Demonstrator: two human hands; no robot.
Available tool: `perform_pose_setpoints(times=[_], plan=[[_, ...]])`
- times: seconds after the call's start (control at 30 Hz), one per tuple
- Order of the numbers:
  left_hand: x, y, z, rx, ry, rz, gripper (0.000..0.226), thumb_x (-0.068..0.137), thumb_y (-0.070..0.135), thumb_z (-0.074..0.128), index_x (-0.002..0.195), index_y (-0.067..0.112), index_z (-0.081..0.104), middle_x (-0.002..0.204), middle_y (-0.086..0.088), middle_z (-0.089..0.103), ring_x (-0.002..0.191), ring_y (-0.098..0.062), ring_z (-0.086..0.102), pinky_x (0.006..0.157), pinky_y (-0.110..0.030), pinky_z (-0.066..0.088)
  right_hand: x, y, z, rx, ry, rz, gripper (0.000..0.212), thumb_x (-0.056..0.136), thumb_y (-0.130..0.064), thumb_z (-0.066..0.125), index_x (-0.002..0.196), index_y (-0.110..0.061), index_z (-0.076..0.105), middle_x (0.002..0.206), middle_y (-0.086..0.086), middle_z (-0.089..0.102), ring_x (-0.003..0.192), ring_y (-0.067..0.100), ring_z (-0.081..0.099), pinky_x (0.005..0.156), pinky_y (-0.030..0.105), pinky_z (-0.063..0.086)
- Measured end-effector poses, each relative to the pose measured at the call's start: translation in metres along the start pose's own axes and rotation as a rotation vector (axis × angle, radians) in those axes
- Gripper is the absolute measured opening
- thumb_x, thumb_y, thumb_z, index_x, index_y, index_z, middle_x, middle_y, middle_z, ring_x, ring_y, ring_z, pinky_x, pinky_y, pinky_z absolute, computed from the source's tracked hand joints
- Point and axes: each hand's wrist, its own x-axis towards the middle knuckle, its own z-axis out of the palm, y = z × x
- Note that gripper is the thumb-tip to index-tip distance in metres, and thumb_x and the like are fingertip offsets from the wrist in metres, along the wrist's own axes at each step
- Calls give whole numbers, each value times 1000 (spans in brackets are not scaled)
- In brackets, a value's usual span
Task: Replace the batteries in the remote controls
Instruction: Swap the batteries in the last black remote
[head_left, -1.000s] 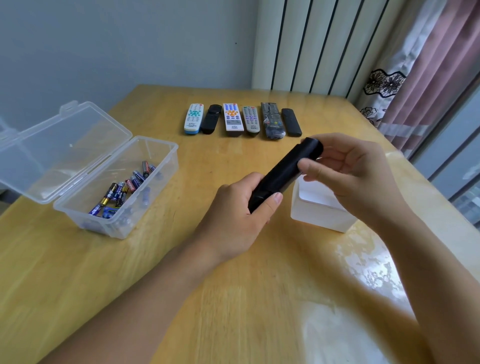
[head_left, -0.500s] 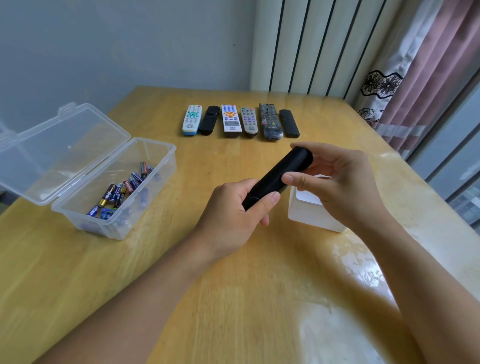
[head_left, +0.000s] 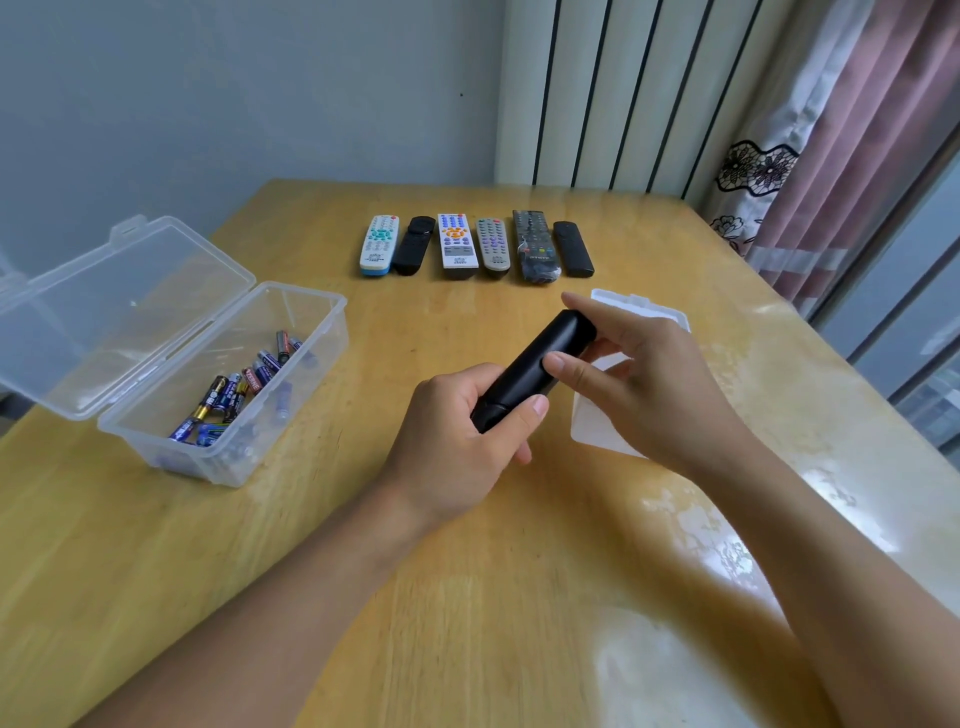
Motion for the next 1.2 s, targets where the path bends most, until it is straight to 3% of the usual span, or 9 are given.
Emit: perform_pose_setpoints(times=[0.2,0.33,0.43,0.57,0.73,0.83,0.93,1.07,1.2], plan=[[1,-4,2,4,37,6,10,91,29,64,88,21,70,60,-5,67,39,-2,50,42,-14,36,-3,-3,8,36,16,-7,60,93,-41,67,147,-22,49,95,-17,67,88,0,63,68,12,49],[8,-2,-7,-19,-16,-16,11,94,27,65,95,19,72,65,-8,70,39,-8,48,42,-19,37,2,-1,4,54,60,-20,43,95,-31,67,136,-23,60,92,-24,64,77,1,62,67,11,44],[15,5,-12,-114,36,-29,7,88,23,77,91,18,75,66,-4,71,39,-12,49,41,-18,38,5,0,-10,335,20,16,21,97,-17,65,118,-14,68,87,-4,69,62,11,62,58,23,49],[19,16,-26,-234,243,-39,30,64,22,94,86,21,74,74,-3,73,49,-15,59,44,-21,45,2,-11,-18,780,-110,30,20,101,-15,54,114,-7,67,101,14,75,77,31,73,62,31,57],[27,39,-68,-366,520,-62,46,85,23,82,124,17,57,119,-7,67,83,-18,76,64,-27,59,29,-57,1,661,123,-195,21,96,-12,66,114,-17,74,95,11,78,79,26,77,73,30,61],[32,54,-104,-177,643,3,35,83,36,72,114,26,61,112,2,68,80,-14,76,63,-27,61,87,-82,33,333,180,-293,16,88,-23,72,102,-17,78,71,3,70,60,2,61,60,19,51],[32,53,-131,-42,653,11,10,87,33,69,94,26,69,97,2,71,72,-14,74,57,-29,58,150,-99,86,31,80,-348,19,85,-18,73,78,-2,66,61,9,46,60,11,34,54,31,35],[26,37,-159,35,592,-58,10,91,21,69,81,23,71,80,2,71,66,-16,71,59,-36,56,210,-95,157,-180,-101,-301,16,87,-16,71,84,-1,67,67,14,61,66,36,47,62,37,44],[19,28,-178,124,552,-16,6,82,37,67,79,32,71,67,6,70,54,-13,66,58,-36,56,244,-83,194,-296,-153,-198,12,85,-19,76,83,-8,73,65,2,54,66,28,53,59,32,38]])
